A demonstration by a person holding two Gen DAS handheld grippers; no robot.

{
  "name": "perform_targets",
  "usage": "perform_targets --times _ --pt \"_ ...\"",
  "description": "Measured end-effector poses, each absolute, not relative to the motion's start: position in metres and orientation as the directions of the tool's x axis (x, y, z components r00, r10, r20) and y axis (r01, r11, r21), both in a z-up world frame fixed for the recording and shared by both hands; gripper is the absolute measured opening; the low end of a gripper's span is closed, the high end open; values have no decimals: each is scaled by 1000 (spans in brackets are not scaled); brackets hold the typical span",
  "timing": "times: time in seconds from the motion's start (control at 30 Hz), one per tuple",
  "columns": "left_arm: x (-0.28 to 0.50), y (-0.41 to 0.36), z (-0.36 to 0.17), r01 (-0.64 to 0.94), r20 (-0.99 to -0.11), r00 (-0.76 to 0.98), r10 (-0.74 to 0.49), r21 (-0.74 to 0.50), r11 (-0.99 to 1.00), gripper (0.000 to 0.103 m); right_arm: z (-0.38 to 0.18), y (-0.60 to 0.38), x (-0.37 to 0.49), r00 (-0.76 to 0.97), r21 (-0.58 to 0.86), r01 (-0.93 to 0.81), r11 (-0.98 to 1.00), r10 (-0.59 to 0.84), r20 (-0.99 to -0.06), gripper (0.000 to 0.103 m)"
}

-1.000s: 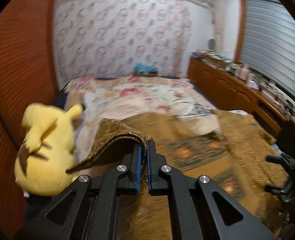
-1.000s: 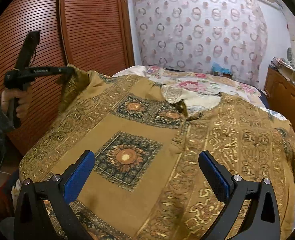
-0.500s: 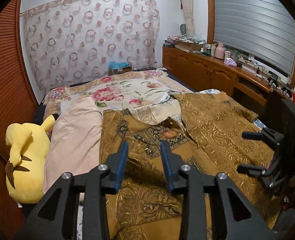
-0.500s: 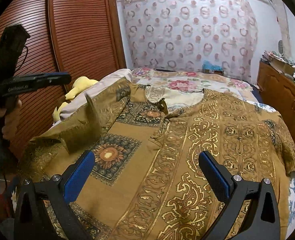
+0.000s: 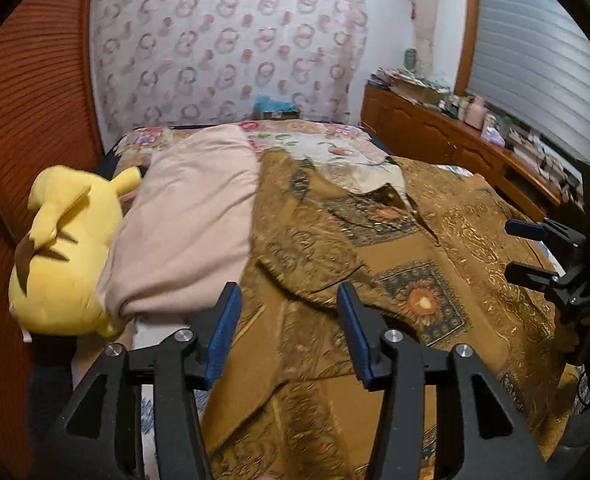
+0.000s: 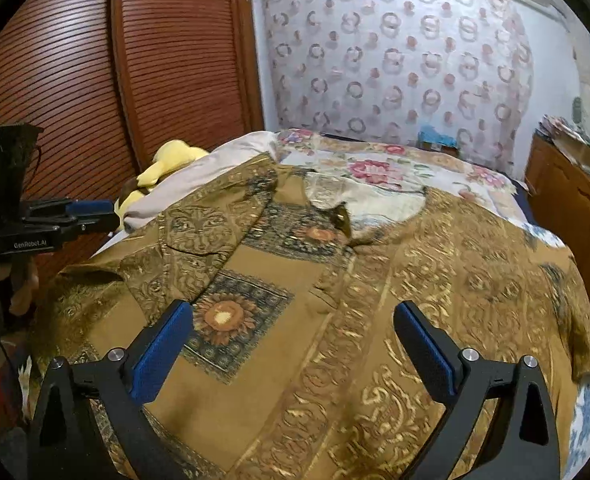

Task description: Fold small clothes

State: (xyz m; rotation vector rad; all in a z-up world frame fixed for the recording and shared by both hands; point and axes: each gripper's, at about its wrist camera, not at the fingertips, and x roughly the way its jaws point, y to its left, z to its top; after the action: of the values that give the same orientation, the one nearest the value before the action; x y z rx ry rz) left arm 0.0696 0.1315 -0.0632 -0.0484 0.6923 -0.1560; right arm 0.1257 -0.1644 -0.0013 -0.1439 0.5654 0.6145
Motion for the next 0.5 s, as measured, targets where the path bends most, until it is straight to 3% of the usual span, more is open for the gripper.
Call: perform_targets --times 0.07,0.13,0.33,0.5 --pt "62 138 -62 104 -611 779 -141 -96 990 73 0 -156 130 663 20 -600 800 511 -547 96" --pt "56 144 -58 97 -590 795 -141 -105 990 79 2 -144 134 650 5 -624 782 522 -553 93" --pt "39 155 -45 53 -539 837 -88 -79 995 80 8 -101 153 583 13 -697 717 578 -571 85" --pt "31 168 -42 8 -527 848 -53 -88 996 81 1 -60 172 498 47 -760 648 627 -599 72"
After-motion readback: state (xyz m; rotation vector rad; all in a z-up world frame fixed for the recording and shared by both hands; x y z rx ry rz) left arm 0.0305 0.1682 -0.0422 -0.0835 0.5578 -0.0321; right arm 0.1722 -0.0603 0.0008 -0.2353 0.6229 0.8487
